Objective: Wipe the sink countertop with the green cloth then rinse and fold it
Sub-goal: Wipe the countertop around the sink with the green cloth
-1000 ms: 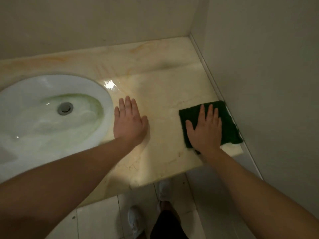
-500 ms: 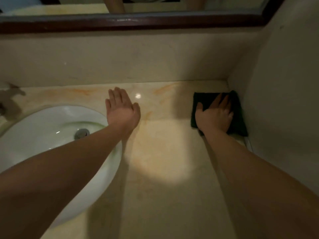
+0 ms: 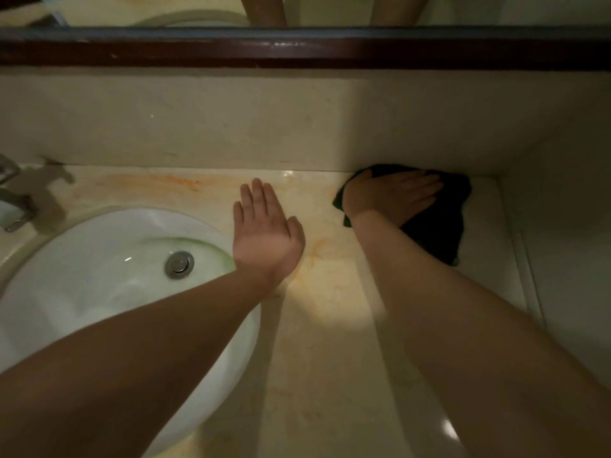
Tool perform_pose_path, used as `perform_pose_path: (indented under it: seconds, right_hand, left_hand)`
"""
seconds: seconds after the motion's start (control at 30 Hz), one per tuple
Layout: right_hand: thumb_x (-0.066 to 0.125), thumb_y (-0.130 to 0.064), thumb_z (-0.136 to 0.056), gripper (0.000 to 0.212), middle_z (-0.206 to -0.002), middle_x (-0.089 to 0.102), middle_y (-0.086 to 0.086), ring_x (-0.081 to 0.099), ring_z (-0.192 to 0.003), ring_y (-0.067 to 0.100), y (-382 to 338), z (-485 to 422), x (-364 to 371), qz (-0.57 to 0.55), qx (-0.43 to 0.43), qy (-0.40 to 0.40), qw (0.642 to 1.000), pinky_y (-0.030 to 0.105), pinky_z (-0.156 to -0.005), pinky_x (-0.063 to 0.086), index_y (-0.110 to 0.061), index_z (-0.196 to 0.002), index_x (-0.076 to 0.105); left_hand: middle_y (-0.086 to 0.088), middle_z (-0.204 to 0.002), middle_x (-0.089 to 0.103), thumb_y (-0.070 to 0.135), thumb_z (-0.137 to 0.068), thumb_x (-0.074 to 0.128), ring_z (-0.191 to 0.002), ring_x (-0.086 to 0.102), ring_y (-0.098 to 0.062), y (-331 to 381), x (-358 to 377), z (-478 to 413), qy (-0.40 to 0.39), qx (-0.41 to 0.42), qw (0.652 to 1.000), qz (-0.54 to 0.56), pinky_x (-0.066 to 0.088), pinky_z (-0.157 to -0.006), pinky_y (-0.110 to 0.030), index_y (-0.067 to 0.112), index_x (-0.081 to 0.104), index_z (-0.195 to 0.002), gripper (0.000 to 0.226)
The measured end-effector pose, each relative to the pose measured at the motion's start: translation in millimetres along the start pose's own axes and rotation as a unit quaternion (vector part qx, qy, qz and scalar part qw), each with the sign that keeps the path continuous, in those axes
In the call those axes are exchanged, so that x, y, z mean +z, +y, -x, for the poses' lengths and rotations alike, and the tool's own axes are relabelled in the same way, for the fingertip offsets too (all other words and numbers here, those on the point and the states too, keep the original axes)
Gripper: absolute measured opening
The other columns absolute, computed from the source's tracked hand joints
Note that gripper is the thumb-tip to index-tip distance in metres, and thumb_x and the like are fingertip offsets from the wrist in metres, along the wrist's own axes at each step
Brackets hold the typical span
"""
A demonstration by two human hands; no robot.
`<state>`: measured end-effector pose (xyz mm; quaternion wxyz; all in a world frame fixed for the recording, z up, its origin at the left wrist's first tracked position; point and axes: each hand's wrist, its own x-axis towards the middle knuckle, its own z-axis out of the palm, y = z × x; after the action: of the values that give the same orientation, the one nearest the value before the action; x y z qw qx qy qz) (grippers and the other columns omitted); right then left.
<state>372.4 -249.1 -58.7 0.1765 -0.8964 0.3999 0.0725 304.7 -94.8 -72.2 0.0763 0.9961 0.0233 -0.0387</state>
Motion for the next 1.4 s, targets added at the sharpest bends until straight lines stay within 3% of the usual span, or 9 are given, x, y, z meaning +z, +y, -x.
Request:
perform_pose_path:
  seconds: [0.2, 0.37, 0.47, 0.57, 0.83, 0.93, 1.13, 1.3, 1.4]
  right_hand:
    - [0.026, -0.06, -0.094, 0.096, -0.158, -0.011, 0.029, -0.008, -0.147, 0.042, -18.0, 31.7, 8.3, 0.058, -0.06, -0.036, 0.996, 0.052, -0.12, -0.006, 0.01, -0.147, -0.011]
    - [0.025, -0.059, -0.091, 0.08, -0.162, 0.01, 0.019, 0.008, -0.148, 0.038, 73.5, 91.4, 0.3, 0.132, -0.364, -0.027, 0.922, 0.053, -0.119, 0.011, -0.014, -0.155, 0.009]
    - [0.026, -0.06, -0.091, 0.075, -0.163, 0.01, 0.012, 0.006, -0.15, 0.032, 142.4, 153.8, -9.8, 0.16, -0.428, -0.095, 0.884, 0.051, -0.121, 0.01, -0.026, -0.155, 0.009]
    - [0.026, -0.065, -0.089, 0.078, -0.164, 0.008, 0.01, 0.005, -0.15, 0.031, 161.7, 155.3, -10.1, 0.196, -0.413, -0.093, 0.884, 0.049, -0.121, 0.006, -0.027, -0.155, 0.009]
    - [0.019, -0.064, -0.089, 0.082, -0.164, 0.0, 0.013, -0.002, -0.15, 0.034, 35.5, 66.3, 17.2, 0.159, -0.285, -0.038, 0.945, 0.052, -0.12, 0.003, -0.021, -0.156, 0.002]
    - [0.025, -0.061, -0.09, 0.077, -0.162, 0.014, 0.016, 0.011, -0.148, 0.036, 86.2, 127.5, 9.7, 0.151, -0.361, -0.012, 0.92, 0.053, -0.118, 0.014, -0.02, -0.155, 0.015]
    - [0.03, -0.066, -0.089, 0.079, -0.164, 0.008, 0.009, 0.003, -0.151, 0.03, 208.6, 209.5, -13.2, 0.165, -0.447, -0.117, 0.871, 0.052, -0.121, 0.008, -0.027, -0.155, 0.013]
    - [0.022, -0.068, -0.089, 0.084, -0.162, 0.01, 0.018, 0.007, -0.149, 0.037, 139.8, 103.4, -6.7, 0.146, -0.265, 0.007, 0.953, 0.054, -0.119, 0.009, -0.017, -0.155, 0.012]
    - [0.024, -0.068, -0.086, 0.087, -0.161, 0.013, 0.02, 0.01, -0.148, 0.039, 102.4, 106.2, 10.5, 0.13, -0.248, 0.02, 0.96, 0.055, -0.118, 0.009, -0.014, -0.155, 0.016]
  left_hand:
    - [-0.018, -0.163, 0.0, 0.034, -0.093, 0.023, -0.15, -0.004, -0.033, -3.9, 2.2, 0.9, -0.001, 0.015, 1.0, 0.009, 0.002, -0.122, -0.045, 0.0, 0.004, -0.153, 0.071]
    - [-0.018, -0.163, -0.002, 0.034, -0.094, 0.019, -0.15, -0.004, -0.034, -6.0, -2.8, 1.4, -0.018, 0.023, 1.0, 0.005, 0.004, -0.122, -0.046, 0.001, 0.002, -0.153, 0.07]
    - [-0.018, -0.163, -0.002, 0.034, -0.094, 0.019, -0.15, -0.005, -0.033, -5.4, -5.0, 0.7, -0.027, 0.015, 1.0, 0.004, 0.003, -0.122, -0.046, 0.001, 0.002, -0.153, 0.071]
    - [-0.018, -0.163, -0.002, 0.034, -0.093, 0.021, -0.15, -0.005, -0.034, -4.8, -5.9, 2.6, -0.03, 0.01, 0.999, 0.008, 0.003, -0.122, -0.046, 0.0, 0.001, -0.153, 0.071]
    - [-0.017, -0.163, 0.0, 0.032, -0.094, 0.024, -0.15, -0.003, -0.034, -5.0, -3.6, 0.6, -0.022, 0.016, 1.0, 0.008, 0.003, -0.122, -0.045, 0.0, 0.003, -0.153, 0.07]
    - [-0.018, -0.163, 0.0, 0.032, -0.093, 0.023, -0.15, -0.003, -0.034, -3.1, -5.3, 1.4, -0.033, 0.018, 0.999, 0.006, 0.004, -0.122, -0.045, 0.0, 0.003, -0.153, 0.071]
    - [-0.019, -0.162, 0.001, 0.032, -0.093, 0.024, -0.15, -0.001, -0.035, -4.9, -5.0, 2.3, -0.024, 0.017, 1.0, 0.01, 0.004, -0.122, -0.047, -0.001, 0.004, -0.153, 0.071]
    - [-0.018, -0.163, 0.0, 0.031, -0.095, 0.021, -0.15, -0.003, -0.035, -4.7, -3.3, 1.8, -0.043, 0.016, 0.999, 0.008, 0.002, -0.121, -0.047, -0.002, 0.003, -0.153, 0.069]
    - [-0.017, -0.163, -0.003, 0.033, -0.097, 0.019, -0.15, -0.006, -0.033, -7.6, -6.5, 2.3, -0.045, 0.016, 0.998, 0.034, -0.001, -0.122, -0.044, -0.001, 0.001, -0.153, 0.068]
